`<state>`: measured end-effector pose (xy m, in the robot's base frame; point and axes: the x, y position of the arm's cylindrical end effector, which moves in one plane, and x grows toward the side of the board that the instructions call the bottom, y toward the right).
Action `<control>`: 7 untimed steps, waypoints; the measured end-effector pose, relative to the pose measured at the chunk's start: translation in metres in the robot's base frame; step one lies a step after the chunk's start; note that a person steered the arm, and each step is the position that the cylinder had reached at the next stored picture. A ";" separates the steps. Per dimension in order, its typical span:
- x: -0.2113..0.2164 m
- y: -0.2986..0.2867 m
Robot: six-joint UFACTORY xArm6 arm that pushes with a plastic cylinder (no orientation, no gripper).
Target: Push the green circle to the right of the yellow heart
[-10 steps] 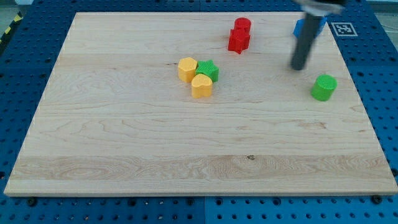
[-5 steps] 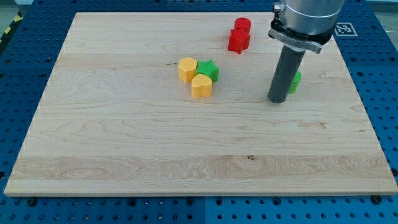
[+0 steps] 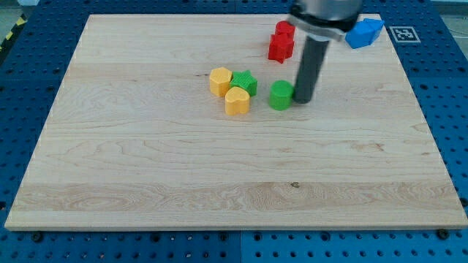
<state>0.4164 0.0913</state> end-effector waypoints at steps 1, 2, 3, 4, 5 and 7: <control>-0.019 0.000; -0.029 0.000; -0.025 0.000; -0.016 -0.009; -0.015 -0.026; -0.023 -0.036</control>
